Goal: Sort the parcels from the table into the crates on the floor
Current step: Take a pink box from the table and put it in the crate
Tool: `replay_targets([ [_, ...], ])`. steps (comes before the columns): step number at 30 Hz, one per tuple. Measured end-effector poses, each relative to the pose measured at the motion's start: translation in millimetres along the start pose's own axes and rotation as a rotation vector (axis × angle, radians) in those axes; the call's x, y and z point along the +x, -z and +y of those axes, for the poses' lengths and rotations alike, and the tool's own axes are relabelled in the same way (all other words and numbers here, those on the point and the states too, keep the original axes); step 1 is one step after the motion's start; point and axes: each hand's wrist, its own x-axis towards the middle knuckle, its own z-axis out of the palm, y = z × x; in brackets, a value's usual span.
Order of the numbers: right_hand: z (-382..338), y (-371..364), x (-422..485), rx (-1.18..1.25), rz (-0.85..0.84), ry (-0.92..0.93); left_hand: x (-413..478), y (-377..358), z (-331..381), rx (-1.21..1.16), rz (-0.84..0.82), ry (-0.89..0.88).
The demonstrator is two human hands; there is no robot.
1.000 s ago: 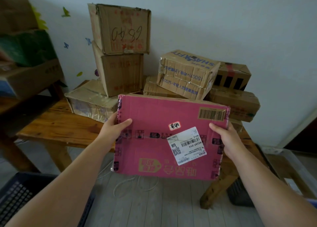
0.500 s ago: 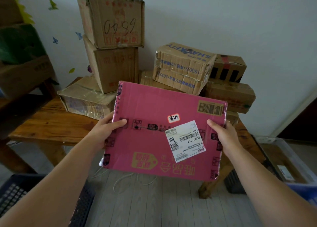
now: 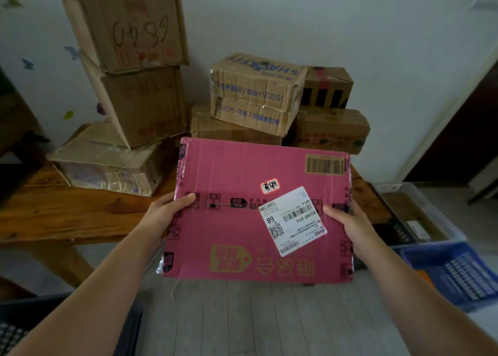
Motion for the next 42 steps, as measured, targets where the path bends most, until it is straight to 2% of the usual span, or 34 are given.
replay_targets([
  [5,11.3,34.0,-11.8,0.055,0.058,0.009,-2.9,-34.3,-2.2,0.007,-0.018,0.005],
  [11,17.2,117.1,-19.4,0.054,0.139,0.062,-12.2,-113.0,-12.0,0.096,-0.061,-0.015],
  [19,35.1,296.5,-45.6,0.112,0.182,0.033,-30.8,-271.0,-62.6,0.23,-0.3,0.029],
  [24,54.2,385.1,-66.0,0.155,0.27,0.028,-34.8,-359.0,-93.7,0.386,-0.432,0.049],
  [29,71.5,445.1,-64.2,0.184,0.376,0.007,-23.6,-455.3,-111.1,0.306,-0.369,-0.052],
  [35,84.2,500.4,-39.7,0.189,0.487,-0.055,24.7,-547.2,-128.2,0.548,-0.355,-0.208],
  [38,79.7,536.3,-3.7,0.18,0.548,-0.08,56.0,-599.5,-134.5,0.525,-0.348,-0.257],
  [40,71.5,560.3,27.3,0.207,0.575,-0.09,79.0,-635.7,-132.1,0.464,-0.39,-0.209],
  [42,62.9,583.6,57.1,0.225,0.567,-0.112,104.5,-668.5,-124.8,0.35,-0.492,-0.036],
])
